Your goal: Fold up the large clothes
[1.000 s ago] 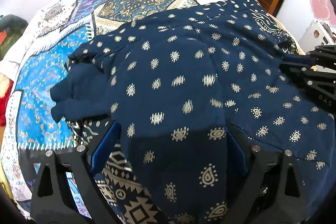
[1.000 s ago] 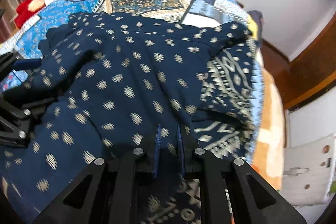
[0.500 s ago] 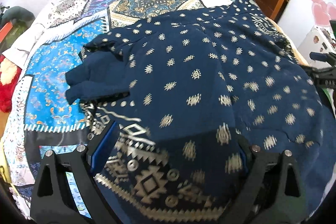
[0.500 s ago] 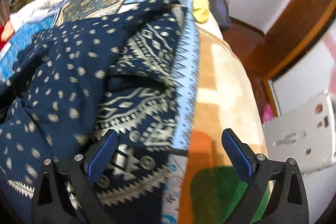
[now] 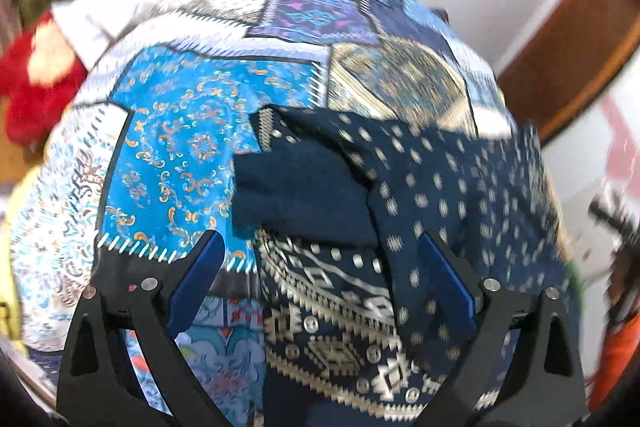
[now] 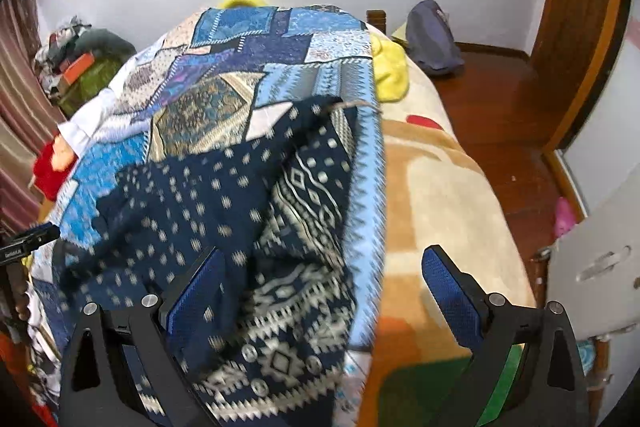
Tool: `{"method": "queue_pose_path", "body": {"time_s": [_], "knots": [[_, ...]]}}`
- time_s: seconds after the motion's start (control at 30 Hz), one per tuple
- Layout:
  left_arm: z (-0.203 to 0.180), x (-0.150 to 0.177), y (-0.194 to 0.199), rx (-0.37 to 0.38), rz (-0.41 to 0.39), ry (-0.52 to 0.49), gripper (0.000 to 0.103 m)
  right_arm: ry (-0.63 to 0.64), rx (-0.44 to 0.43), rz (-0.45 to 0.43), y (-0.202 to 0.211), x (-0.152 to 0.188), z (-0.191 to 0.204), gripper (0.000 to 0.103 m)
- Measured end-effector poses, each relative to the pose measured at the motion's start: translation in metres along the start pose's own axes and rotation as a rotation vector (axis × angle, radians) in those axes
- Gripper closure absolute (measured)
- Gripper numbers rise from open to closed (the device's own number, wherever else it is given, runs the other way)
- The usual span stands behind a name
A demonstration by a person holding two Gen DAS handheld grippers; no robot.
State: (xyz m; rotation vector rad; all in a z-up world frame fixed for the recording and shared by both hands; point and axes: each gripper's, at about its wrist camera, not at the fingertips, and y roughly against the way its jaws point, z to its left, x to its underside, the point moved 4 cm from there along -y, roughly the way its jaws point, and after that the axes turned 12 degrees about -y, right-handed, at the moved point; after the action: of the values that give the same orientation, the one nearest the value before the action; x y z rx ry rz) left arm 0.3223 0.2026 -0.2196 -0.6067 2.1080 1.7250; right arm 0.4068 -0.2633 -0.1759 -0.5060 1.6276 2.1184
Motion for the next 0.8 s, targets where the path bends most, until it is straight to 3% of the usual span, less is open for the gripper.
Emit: {"method": "queue_pose_path", "body": {"time_s": [0.1,0.23,0.43,0.53,0.67,0.73,0.8], "knots": [[0.028,-0.01,-0.023,-0.01,0.025,0.07,0.004,-0.009,-0.016,0.023,-0.016,-0.01,0.007,0.005],[0.053,-0.014,-0.074,0.007,0.124,0.118,0.004,-0.045,-0.051,0.083,-0.047,-0.021,0.009,0.005],[0.047,-0.02,-0.138,0.097,0.238,0.125,0.004,-0.099,-0.124,0.17,-0.096,-0.038,0.012,0.005],[0.04,-0.024,-0.161,0.14,0.261,0.132,0.003,-0.139,-0.128,0.22,-0.125,-0.05,0.007,0.005],[0.03,-0.037,-0.166,0.107,0.213,0.098,0.002,-0.186,-0.17,0.213,-0.146,-0.068,0.006,0.004],[0.027,-0.041,-0.166,0.102,0.201,0.101,0.009,-0.203,-0.18,0.193,-0.151,-0.075,0.008,0.004],[0.02,-0.046,-0.161,0.119,0.176,0.087,0.035,-0.213,-0.2,0.169,-0.155,-0.081,0.015,0.01]]}}
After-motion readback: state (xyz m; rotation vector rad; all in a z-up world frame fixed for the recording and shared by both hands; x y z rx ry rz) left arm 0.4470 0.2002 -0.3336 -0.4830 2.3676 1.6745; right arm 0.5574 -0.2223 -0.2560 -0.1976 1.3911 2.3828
